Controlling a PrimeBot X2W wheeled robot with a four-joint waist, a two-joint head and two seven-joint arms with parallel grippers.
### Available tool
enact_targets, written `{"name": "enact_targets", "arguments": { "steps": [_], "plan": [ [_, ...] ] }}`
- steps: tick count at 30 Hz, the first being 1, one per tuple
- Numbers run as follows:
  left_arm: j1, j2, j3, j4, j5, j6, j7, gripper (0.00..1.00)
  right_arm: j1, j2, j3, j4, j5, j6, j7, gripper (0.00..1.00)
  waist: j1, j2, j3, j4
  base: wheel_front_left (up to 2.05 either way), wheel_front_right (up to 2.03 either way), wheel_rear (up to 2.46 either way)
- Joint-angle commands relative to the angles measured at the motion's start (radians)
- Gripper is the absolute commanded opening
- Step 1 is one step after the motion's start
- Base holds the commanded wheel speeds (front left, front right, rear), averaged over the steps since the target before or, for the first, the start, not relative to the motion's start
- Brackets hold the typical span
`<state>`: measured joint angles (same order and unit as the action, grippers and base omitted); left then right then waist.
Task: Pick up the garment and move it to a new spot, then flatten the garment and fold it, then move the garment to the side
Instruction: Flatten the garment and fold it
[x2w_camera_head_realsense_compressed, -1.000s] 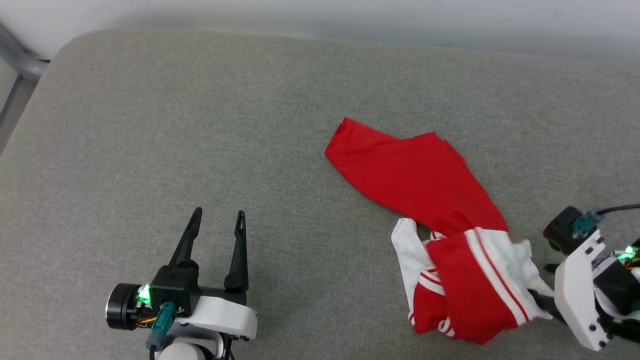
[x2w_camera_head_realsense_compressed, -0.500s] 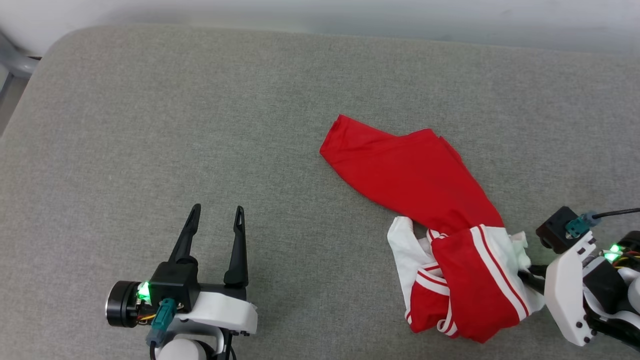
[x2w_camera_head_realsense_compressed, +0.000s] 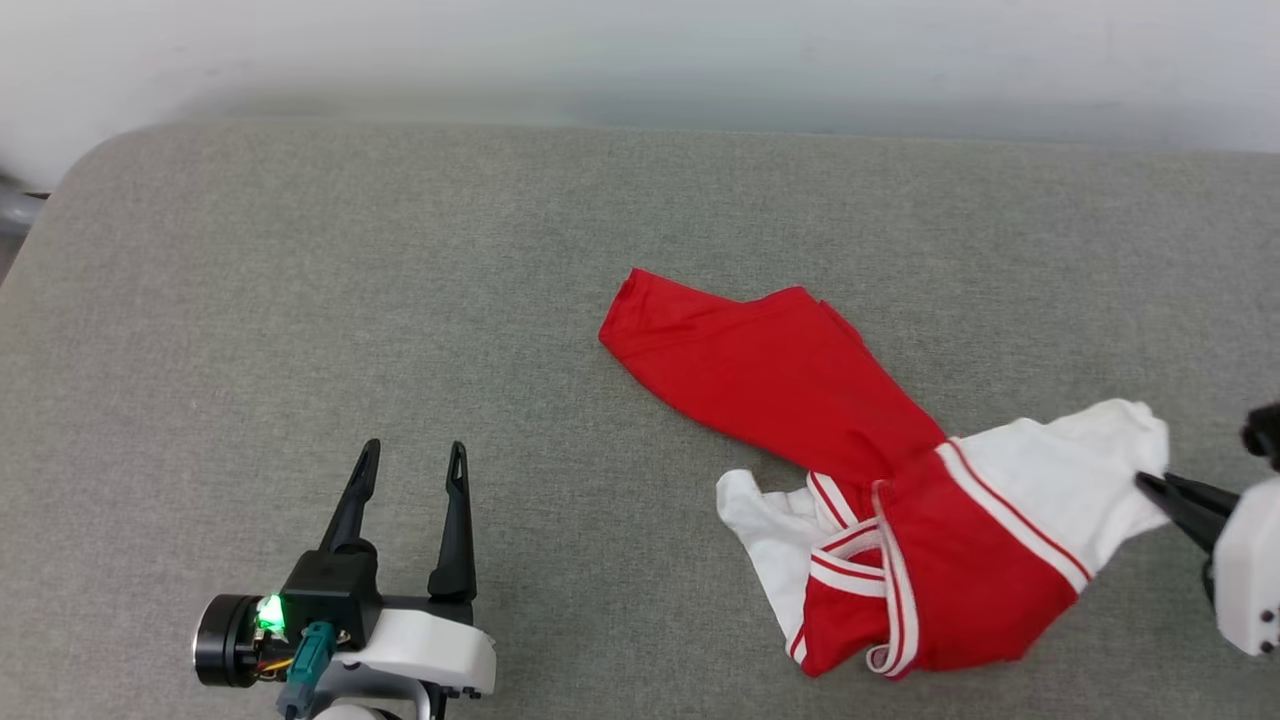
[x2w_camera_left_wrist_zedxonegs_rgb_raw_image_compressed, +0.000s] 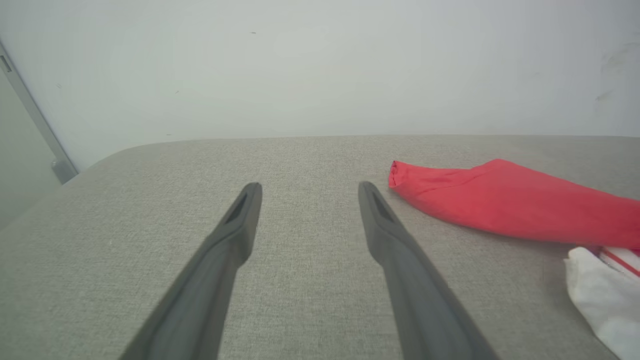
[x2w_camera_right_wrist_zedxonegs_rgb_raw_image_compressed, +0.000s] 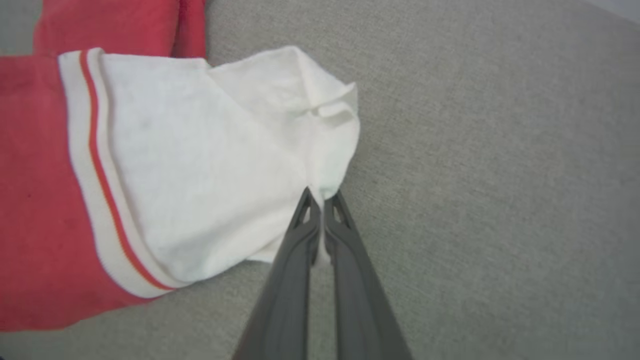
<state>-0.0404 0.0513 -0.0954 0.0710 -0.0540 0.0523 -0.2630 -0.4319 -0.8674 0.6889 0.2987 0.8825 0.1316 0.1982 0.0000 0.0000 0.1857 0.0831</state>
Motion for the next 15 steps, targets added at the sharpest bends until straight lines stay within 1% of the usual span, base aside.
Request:
{"name": "enact_targets", "arguments": {
  "steps": [1, 4, 8, 11, 15],
  "plan": [
    [0.012, -0.002, 0.001, -0.002, 0.004, -0.005, -0.003, 1.0, 0.026, -0.005, -0.021, 0.014, 0.007, -0.002, -0.013, 0.0, 0.0, 0.0, -0.004, -0.006, 0.0, 0.0, 0.0],
    [0.014, -0.002, 0.001, -0.003, 0.001, -0.006, -0.003, 1.0, 0.087, 0.002, -0.081, 0.072, 0.029, -0.002, -0.036, 0.0, 0.0, 0.0, -0.005, -0.01, 0.0, 0.0, 0.0],
    [0.009, -0.002, -0.003, -0.001, -0.003, -0.008, -0.003, 1.0, 0.163, 0.015, -0.144, 0.184, 0.05, -0.002, -0.052, 0.0, 0.0, 0.0, -0.002, -0.008, 0.0, 0.0, 0.0],
    [0.007, -0.002, -0.003, 0.003, -0.004, -0.006, -0.003, 1.0, 0.206, 0.031, -0.174, 0.268, 0.061, -0.002, -0.058, 0.0, 0.0, 0.0, -0.003, -0.004, 0.0, 0.0, 0.0],
    [0.01, -0.002, -0.004, 0.008, -0.007, -0.003, -0.003, 1.0, 0.249, 0.06, -0.19, 0.36, 0.062, -0.002, -0.063, 0.0, 0.0, 0.0, -0.012, 0.0, 0.0, 0.0, 0.0]
  ]
}}
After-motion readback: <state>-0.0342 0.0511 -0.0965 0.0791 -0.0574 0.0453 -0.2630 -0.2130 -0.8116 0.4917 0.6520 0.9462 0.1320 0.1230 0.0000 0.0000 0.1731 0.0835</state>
